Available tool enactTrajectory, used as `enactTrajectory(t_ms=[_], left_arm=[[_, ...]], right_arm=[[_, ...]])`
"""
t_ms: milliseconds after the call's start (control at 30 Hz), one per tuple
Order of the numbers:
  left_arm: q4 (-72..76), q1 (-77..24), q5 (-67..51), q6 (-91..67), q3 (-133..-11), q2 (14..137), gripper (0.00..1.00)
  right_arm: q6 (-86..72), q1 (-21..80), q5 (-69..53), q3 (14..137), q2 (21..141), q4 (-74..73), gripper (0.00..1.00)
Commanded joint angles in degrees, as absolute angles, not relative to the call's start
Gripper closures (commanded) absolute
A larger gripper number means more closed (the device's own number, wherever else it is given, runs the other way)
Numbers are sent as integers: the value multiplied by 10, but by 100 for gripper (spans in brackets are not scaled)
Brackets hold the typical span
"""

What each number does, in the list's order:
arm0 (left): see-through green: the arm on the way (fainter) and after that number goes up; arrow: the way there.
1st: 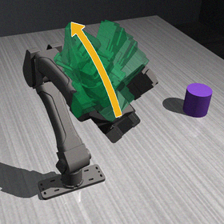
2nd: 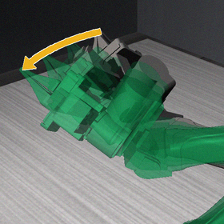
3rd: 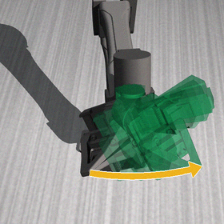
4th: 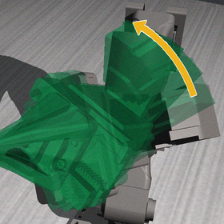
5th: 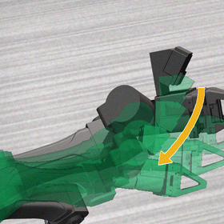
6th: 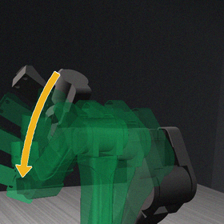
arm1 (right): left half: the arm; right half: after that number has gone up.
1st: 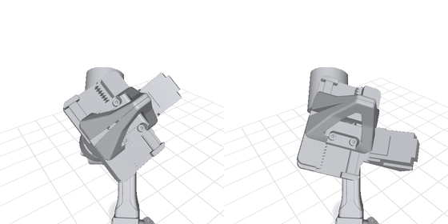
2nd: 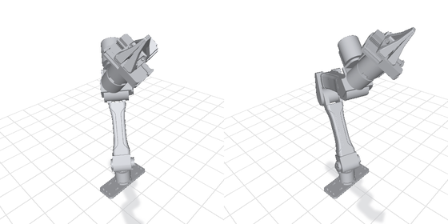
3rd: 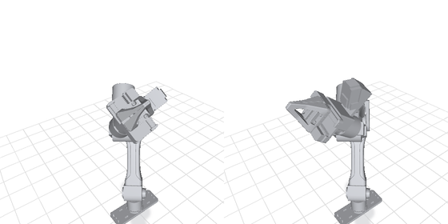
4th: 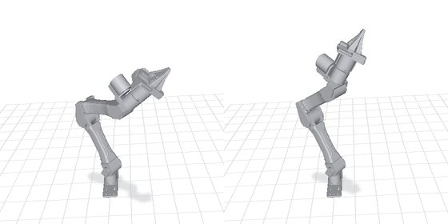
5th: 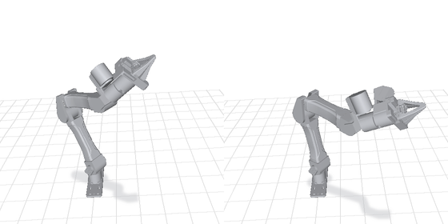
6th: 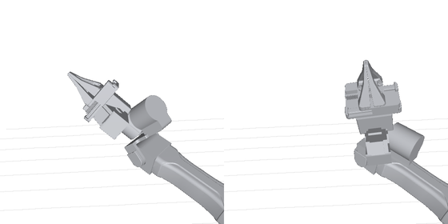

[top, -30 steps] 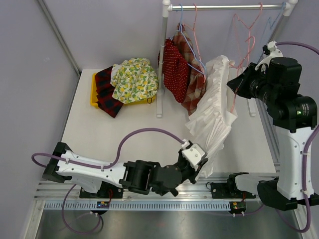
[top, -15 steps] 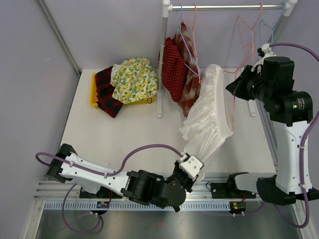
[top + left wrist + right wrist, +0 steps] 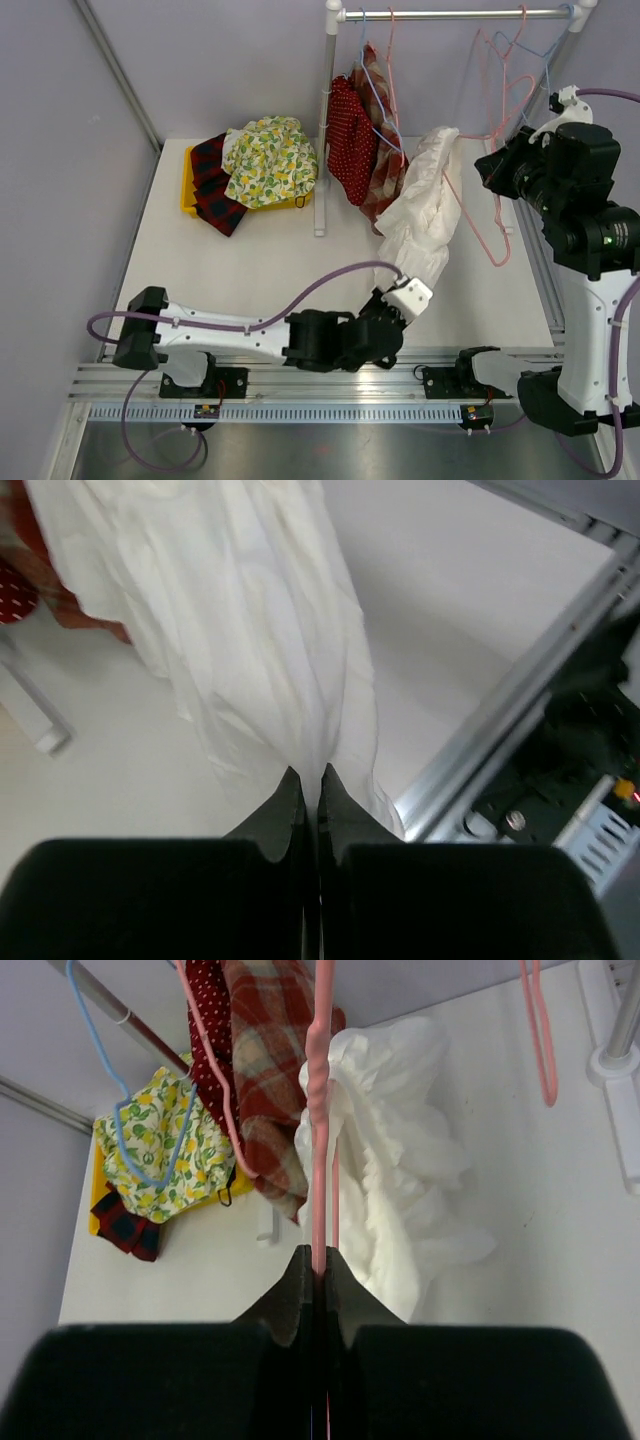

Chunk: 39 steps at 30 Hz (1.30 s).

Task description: Remove the skirt from the hanger

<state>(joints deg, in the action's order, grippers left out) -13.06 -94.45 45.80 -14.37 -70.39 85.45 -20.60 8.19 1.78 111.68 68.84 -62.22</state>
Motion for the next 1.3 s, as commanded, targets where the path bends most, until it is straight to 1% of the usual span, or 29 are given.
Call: enactTrajectory(t_ms=[0, 33, 67, 133, 233, 267, 300, 333, 367, 467, 500, 533, 567, 600, 667, 700, 733, 800, 833, 867, 900, 933, 1033, 1133, 1267], left_arm=[[-103, -877, 432, -89, -801, 889, 100], [-106, -861, 431, -79, -823, 905, 100], [-125, -829, 433, -72, -882, 934, 100], [-150, -798, 425, -67, -947, 970, 100], [-224, -725, 397, -69, -1097, 1061, 100], [-238, -715, 396, -70, -1098, 1062, 100], [-251, -708, 384, -72, -1133, 1079, 100], [-259, -707, 383, -72, -1136, 1079, 100], [-255, -712, 381, -69, -1127, 1071, 100], [-209, -747, 380, -77, -1004, 989, 100], [-202, -759, 385, -81, -932, 940, 100], [-204, -772, 394, -99, -904, 920, 100], [-224, -800, 419, -112, -878, 896, 100], [-235, -815, 433, -126, -823, 853, 100], [-294, -859, 476, -189, -781, 807, 100], [-320, -872, 486, -216, -764, 786, 100], [-376, -883, 494, -275, -737, 744, 100], [-419, -911, 508, -328, -710, 705, 100], [-445, -920, 509, -366, -681, 673, 100], [-452, -932, 511, -380, -668, 657, 100], [-457, -938, 512, -390, -654, 644, 100], [-470, -941, 512, -408, -645, 636, 100], [-504, -947, 525, -438, -630, 617, 100], [-506, -949, 538, -442, -628, 611, 100], [-503, -948, 556, -428, -642, 606, 100]], right_arm=[[-244, 76, -28, 1081, 629, -575, 100], [-250, 76, -39, 1071, 622, -584, 100], [-255, 76, -65, 1055, 614, -603, 100], [-266, 76, -87, 1042, 592, -620, 100], [-270, 76, -89, 1036, 570, -660, 100], [-270, 76, -89, 1040, 567, -665, 100], [-259, 76, -70, 1046, 568, -668, 100], [-252, 76, -61, 1053, 571, -671, 100], [-237, 76, -39, 1074, 577, -673, 100], [-217, 76, -3, 1122, 615, -658, 100], [-215, 76, 15, 1135, 641, -652, 100], [-211, 76, 18, 1143, 653, -639, 100], [-209, 76, 25, 1156, 664, -614, 100], [-208, 76, 27, 1165, 692, -603, 100], [-202, 76, 39, 1200, 723, -575, 100], [-200, 76, 44, 1212, 753, -563, 100], [-198, 76, 46, 1234, 769, -535, 100], [-194, 76, 53, 1265, 821, -513, 100], [-194, 76, 54, 1308, 842, -499, 100], [-192, 76, 54, 1336, 865, -497, 100], [-189, 76, 54, 1365, 914, -497, 100], [-187, 76, 56, 1426, 940, -497, 100], [-167, 76, 69, 1512, 1028, -477, 100], [-154, 76, 83, 1542, 1084, -429, 100], [-155, 76, 89, 1549, 1135, -407, 100]])
